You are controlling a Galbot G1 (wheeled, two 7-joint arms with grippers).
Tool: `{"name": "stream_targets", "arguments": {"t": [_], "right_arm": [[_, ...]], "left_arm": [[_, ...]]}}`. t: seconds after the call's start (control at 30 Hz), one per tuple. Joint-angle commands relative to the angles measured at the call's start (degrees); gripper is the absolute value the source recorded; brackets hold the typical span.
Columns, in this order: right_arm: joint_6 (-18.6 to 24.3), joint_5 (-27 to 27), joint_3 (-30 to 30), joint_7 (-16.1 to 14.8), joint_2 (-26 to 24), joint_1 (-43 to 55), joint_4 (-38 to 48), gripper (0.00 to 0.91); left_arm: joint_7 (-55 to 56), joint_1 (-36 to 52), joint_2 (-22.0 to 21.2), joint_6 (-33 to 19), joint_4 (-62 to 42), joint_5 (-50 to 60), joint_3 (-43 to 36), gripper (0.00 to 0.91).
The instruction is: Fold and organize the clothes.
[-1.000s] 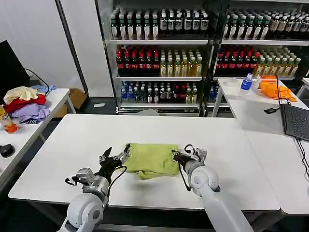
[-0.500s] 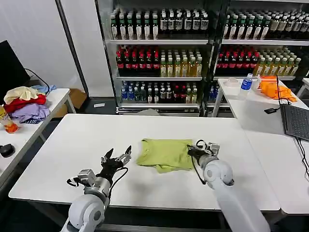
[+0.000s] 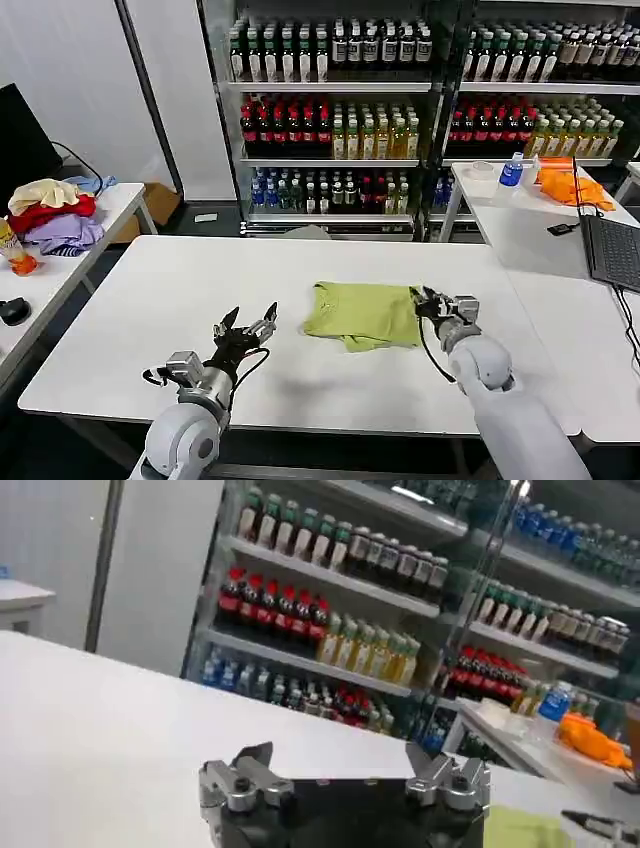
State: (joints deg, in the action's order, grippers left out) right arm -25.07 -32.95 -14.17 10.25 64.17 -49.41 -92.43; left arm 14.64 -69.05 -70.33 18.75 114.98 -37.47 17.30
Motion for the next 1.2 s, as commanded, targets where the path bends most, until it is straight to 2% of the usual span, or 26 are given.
{"name": "stream_targets", "arguments": {"t": [0.03, 0.17, 0.4, 0.63, 0.83, 1.2], "right_arm": [[20.7, 18.5, -9.2, -1.8, -1.6, -18.8, -14.1, 0.907], [22.5, 17.1, -16.5, -2.4, -1.8, -28.7, -22.6, 0.907], [23.1, 14.5, -21.4, -2.4, 0.4, -36.3, -27.6, 0.907], [22.7, 14.8, -23.5, -2.8, 0.9, -39.3, -29.4, 0.907], [20.3, 15.8, -24.1, -2.5, 1.8, -39.7, -29.4, 0.907], [21.7, 18.6, -25.1, -1.2, 3.4, -42.1, -31.7, 0.907]], "left_arm": [[-0.7, -0.3, 0.4, -0.8, 0.4, 3.7, 0.1, 0.907], [-1.5, -0.5, 0.4, -1.6, 0.4, 5.9, -0.1, 0.907], [-2.5, -1.5, 0.5, -2.0, 1.2, 7.9, -0.8, 0.907], [-3.3, -3.0, 0.7, -2.3, 2.4, 10.5, -1.1, 0.907], [-3.4, -3.6, 1.1, -2.9, 3.0, 11.8, -0.9, 0.907], [-3.6, -3.8, 1.9, -3.1, 3.8, 12.5, -0.4, 0.907]]}}
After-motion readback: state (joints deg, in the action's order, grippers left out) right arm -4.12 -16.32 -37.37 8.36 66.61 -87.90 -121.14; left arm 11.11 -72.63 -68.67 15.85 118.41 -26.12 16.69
